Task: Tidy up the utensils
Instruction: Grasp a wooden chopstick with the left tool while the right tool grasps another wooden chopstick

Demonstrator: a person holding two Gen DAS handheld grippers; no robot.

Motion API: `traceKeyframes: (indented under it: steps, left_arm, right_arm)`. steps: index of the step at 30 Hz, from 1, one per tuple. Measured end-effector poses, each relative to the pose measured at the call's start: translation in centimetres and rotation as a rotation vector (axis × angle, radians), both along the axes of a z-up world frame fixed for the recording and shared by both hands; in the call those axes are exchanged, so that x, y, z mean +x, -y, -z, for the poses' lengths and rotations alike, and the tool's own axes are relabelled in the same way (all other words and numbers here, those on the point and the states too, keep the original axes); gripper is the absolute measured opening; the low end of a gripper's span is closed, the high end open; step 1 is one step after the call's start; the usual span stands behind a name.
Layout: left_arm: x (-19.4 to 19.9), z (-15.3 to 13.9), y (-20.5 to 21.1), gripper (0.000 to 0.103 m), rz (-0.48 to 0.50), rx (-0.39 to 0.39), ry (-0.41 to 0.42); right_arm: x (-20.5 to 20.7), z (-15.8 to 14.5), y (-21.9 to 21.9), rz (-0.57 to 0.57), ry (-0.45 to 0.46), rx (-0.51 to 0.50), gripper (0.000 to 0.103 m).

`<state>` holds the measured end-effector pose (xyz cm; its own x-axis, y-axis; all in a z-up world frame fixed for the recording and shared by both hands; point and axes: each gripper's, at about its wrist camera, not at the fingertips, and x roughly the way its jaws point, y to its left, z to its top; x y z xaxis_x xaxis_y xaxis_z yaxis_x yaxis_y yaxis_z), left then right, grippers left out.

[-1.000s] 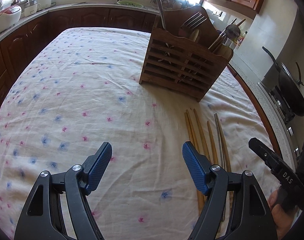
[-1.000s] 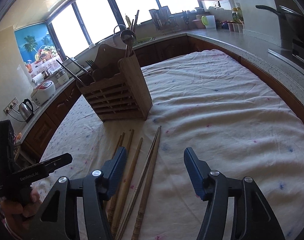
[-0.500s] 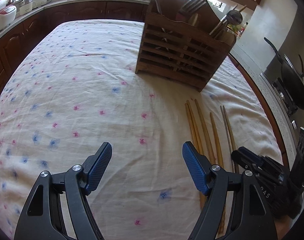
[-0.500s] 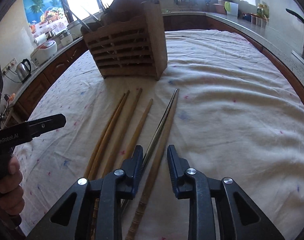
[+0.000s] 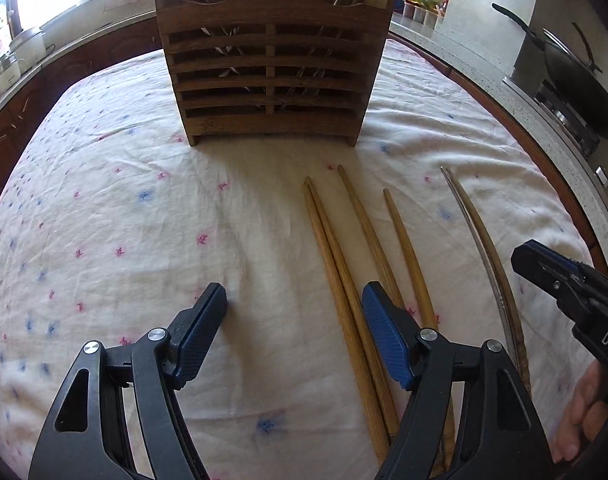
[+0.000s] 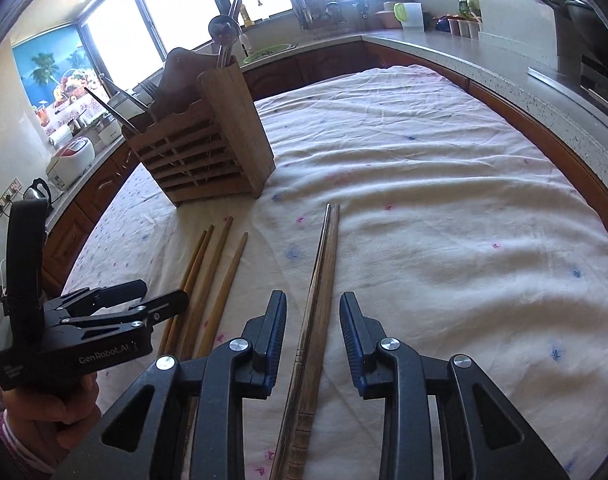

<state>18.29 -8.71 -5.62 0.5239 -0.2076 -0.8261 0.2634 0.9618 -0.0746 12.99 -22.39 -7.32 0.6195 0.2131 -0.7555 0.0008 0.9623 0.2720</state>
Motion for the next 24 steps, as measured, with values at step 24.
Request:
traceKeyframes:
  steps: [24]
  left_arm:
    - [0.1, 0.1, -2.0, 0.05, -0.021, 0.057, 0.017]
  right_arm:
    - [3.2, 2.0, -6.6, -0.176, -0.052, -0.124, 0.021]
